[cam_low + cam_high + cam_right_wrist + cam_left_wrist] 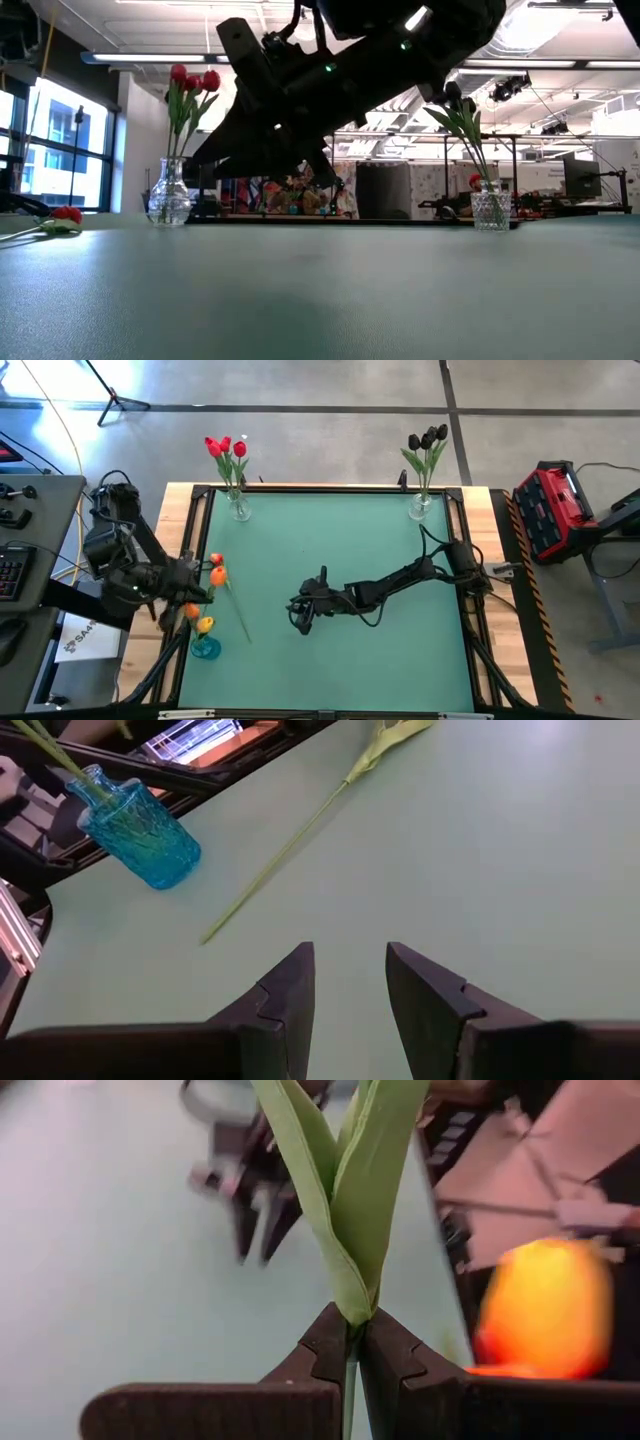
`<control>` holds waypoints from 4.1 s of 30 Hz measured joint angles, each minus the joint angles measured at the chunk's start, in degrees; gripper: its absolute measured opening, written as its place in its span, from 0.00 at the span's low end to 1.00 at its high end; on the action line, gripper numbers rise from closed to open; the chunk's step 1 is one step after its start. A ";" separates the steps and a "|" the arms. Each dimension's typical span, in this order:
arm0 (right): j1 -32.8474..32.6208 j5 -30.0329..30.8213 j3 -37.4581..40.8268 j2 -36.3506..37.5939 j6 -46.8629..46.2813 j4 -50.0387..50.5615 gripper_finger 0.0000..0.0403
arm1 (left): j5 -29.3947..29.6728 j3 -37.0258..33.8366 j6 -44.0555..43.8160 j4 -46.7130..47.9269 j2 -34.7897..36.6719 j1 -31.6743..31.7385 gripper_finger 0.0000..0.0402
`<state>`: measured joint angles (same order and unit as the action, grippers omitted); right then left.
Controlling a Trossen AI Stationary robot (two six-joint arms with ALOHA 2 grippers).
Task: Sort flowers into vase by color
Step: Put the orange tulip into the blue vase
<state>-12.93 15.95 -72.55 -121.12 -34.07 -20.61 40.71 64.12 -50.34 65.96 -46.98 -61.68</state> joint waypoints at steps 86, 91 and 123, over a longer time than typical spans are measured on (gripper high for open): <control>4.66 -2.64 -30.20 -16.16 -0.38 16.63 0.31 | 12.22 -2.43 -53.13 22.72 -24.46 -31.06 0.37; 6.61 -3.49 -47.82 -25.01 2.57 23.35 0.31 | 8.91 -2.43 -53.22 22.78 -23.01 -30.04 0.42; 7.48 -11.28 -57.00 -31.05 3.55 32.43 0.31 | 13.39 -2.43 -54.67 24.05 -15.61 -21.69 0.42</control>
<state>-5.45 4.67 -129.56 -152.17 -30.52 11.82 54.10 61.69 -105.01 90.01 -62.59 -83.37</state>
